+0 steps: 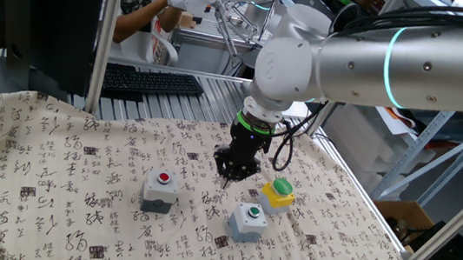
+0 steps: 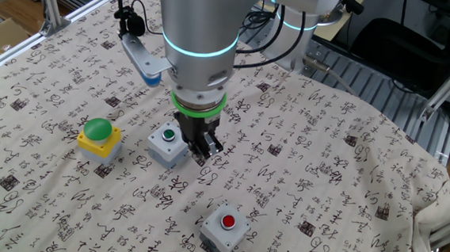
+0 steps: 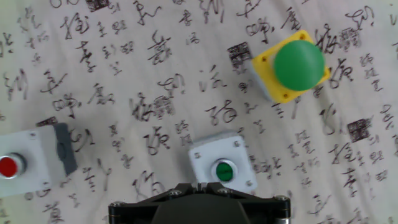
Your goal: Press three buttons from left to right in sequence
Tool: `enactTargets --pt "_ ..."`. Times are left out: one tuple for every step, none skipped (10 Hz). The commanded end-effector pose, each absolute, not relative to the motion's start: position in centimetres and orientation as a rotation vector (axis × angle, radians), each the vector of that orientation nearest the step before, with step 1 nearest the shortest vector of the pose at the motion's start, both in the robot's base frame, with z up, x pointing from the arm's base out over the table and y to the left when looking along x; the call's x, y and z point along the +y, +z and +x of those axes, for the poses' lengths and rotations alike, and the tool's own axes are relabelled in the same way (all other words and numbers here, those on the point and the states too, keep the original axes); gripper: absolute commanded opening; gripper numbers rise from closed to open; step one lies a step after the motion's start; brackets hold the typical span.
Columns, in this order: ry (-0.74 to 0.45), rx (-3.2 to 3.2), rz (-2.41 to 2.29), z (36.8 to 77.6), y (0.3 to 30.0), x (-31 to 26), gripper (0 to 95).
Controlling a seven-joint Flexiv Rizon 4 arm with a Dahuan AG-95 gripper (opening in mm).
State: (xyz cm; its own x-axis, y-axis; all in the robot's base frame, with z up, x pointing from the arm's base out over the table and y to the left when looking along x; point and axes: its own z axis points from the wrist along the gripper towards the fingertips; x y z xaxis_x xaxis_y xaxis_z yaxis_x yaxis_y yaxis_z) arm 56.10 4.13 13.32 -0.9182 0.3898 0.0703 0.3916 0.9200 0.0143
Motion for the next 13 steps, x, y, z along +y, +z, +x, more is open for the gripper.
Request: enactTargets --pt "-0.016 -3.023 -0.596 56.05 13.32 4.11 0.0" --pt "-0.018 -3.024 -0.596 56.08 13.31 4.10 0.0" --pt "-0.019 -3.022 -0.587 56.09 13.31 4.09 0.0" --pt "-0.016 -3.022 -0.581 56.09 13.31 4.09 0.0" --pt "-0.019 -3.021 -0.580 56.09 13.31 4.09 0.0" --pt "-0.014 -3.023 -0.570 56.09 13.31 4.09 0.0" --pt "-0.024 -3.027 -0.552 56.09 13.31 4.09 0.0" --pt "-0.026 -3.030 -0.533 56.09 13.31 4.09 0.0" --pt "-0.035 -3.035 -0.516 56.09 13.31 4.09 0.0" --pt "-0.039 -3.045 -0.503 56.09 13.31 4.09 0.0" --pt "-0.050 -3.057 -0.484 56.09 13.31 4.09 0.0" --pt "-0.053 -3.064 -0.476 56.09 13.31 4.09 0.0" --pt "-0.035 -3.075 -0.464 56.09 13.31 4.09 0.0"
